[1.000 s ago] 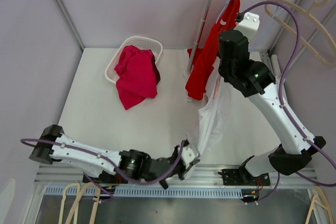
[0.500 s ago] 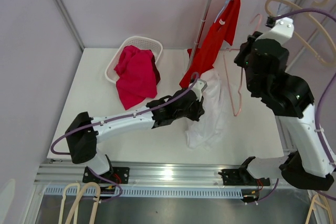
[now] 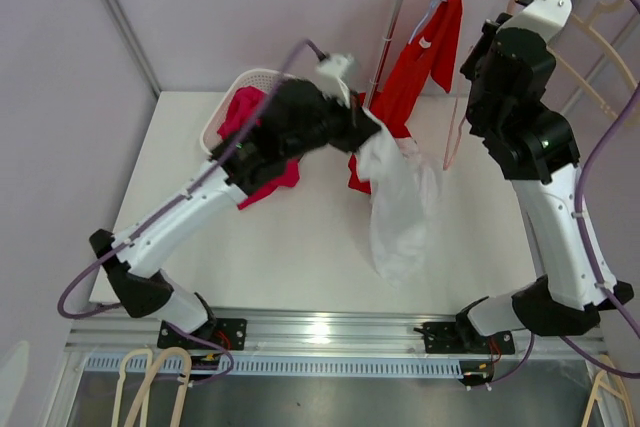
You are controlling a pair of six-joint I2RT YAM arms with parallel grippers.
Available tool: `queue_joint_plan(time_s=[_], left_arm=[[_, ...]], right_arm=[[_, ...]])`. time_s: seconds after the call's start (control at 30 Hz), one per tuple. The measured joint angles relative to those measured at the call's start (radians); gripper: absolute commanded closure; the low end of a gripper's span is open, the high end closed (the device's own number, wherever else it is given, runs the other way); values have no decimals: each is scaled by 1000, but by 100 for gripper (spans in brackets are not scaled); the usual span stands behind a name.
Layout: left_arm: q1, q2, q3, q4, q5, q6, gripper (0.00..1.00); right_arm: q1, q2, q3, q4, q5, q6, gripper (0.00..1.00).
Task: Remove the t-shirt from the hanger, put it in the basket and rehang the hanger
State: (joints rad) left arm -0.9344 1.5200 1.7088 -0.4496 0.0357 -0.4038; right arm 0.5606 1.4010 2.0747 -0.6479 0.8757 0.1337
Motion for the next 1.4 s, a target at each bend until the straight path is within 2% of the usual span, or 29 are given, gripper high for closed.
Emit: queue_joint_plan(time_s=[0.13, 0.23, 0.4, 0.5, 0.57, 0.67, 0.73, 0.93, 1.03, 1.13, 1.4], left_arm=[[177, -1, 238, -4, 5, 40, 99], [295, -2, 341, 30, 11, 50, 99], [455, -1, 400, 132, 47, 46, 99], [518, 7, 403, 249, 25, 58, 99], [554, 53, 476, 310, 0, 72, 99], [618, 196, 709, 351, -3, 67, 99], [671, 257, 780, 385, 1, 53, 99], [812, 364, 783, 422, 5, 18, 99], [852, 369, 684, 441, 28, -12, 99], [872, 378, 594, 447, 62, -42, 99], [872, 505, 589, 427, 169, -94, 99]], right_arm=[[-99, 78, 58, 30, -93, -16, 100], [-168, 132, 95, 63, -166, -25, 100], [-285, 197, 109, 140, -294, -39, 100], [-341, 238, 112, 193, -365, -40, 100], [-372, 277, 134, 220, -406, -40, 100], [-398, 341, 180, 251, -457, -49, 100], [-408, 377, 209, 273, -486, -60, 100], [-426, 473, 340, 291, -534, -86, 100], [-438, 478, 349, 305, -534, -91, 100], [-450, 478, 335, 320, -534, -91, 100], [-489, 478, 272, 321, -544, -92, 100]])
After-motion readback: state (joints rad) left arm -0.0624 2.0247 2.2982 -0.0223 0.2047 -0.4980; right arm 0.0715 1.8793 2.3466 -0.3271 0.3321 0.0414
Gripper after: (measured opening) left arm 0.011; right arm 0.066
